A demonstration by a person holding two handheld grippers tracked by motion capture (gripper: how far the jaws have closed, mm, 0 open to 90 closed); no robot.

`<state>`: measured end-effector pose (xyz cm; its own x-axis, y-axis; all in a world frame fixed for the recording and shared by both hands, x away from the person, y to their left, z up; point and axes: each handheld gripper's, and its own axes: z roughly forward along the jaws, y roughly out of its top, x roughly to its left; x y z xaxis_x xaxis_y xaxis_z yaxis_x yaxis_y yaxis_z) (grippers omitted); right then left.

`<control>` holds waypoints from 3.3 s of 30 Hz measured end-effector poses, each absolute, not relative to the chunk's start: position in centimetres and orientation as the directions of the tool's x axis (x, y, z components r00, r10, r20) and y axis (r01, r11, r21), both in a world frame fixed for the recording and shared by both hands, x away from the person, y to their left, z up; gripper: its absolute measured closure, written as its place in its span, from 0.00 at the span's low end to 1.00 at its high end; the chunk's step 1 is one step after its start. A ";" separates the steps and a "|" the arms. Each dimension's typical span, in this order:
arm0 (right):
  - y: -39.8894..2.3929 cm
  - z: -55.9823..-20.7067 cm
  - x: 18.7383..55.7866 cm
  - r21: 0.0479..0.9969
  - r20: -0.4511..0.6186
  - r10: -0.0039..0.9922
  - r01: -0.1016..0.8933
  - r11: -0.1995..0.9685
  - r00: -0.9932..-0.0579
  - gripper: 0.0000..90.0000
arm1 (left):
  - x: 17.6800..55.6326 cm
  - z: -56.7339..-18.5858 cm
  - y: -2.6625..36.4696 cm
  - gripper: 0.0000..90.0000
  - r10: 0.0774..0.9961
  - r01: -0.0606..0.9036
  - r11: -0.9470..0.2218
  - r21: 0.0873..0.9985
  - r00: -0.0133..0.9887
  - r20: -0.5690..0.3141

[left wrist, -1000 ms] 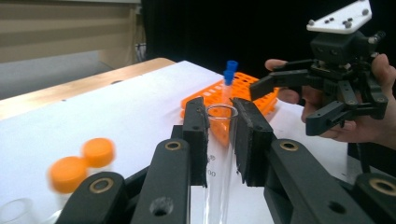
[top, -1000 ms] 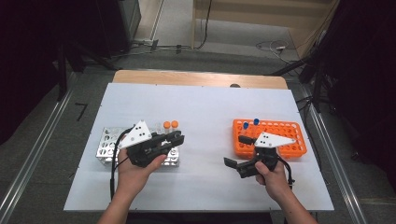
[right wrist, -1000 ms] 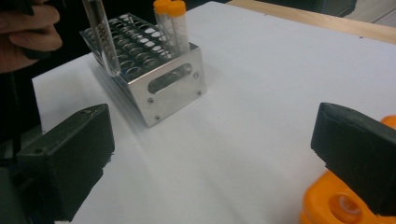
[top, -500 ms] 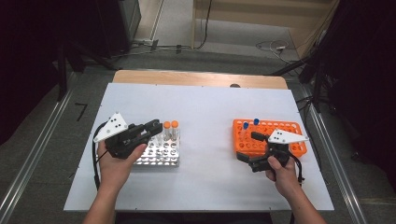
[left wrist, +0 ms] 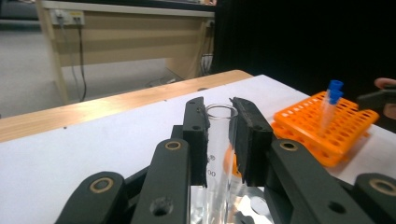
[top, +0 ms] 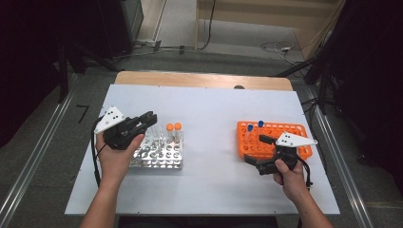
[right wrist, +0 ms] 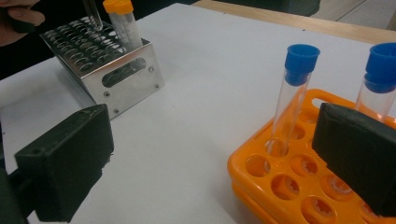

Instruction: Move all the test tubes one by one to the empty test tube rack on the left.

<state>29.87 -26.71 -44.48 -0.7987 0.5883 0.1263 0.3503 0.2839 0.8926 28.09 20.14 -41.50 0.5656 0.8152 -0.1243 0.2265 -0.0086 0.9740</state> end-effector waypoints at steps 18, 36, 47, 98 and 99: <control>-27.4 -44.7 29.8 0.892 0.128 0.614 0.361 0.273 -0.779 0.00 | 29.4 -43.2 19.6 0.85 0.852 0.249 -0.040 0.968 0.515 -0.097; -28.1 -45.0 30.3 0.892 0.116 0.639 0.362 0.270 -0.761 0.00 | 29.2 -43.8 19.1 0.84 0.863 0.328 -0.090 0.940 0.497 -0.091; -28.7 -45.2 30.8 0.892 0.115 0.662 0.371 0.260 -0.741 0.00 | 29.2 -44.2 19.1 0.79 0.866 0.407 -0.112 0.906 0.487 -0.112; -27.8 -46.9 35.0 0.893 0.094 0.866 0.426 0.145 -0.491 0.83 | 25.2 -42.2 16.6 0.02 0.760 0.347 -0.022 0.938 0.616 -0.210; -28.0 -46.5 34.8 0.899 0.100 0.864 0.417 0.134 -0.494 0.83 | 25.2 -42.1 16.5 0.02 0.756 0.344 -0.021 0.939 0.620 -0.210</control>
<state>34.84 -27.99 -46.53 -0.4939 0.8637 0.1003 0.4171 0.1341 0.8989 25.20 16.50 -42.13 0.6198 0.7561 -0.2102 0.3442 -0.0211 0.9387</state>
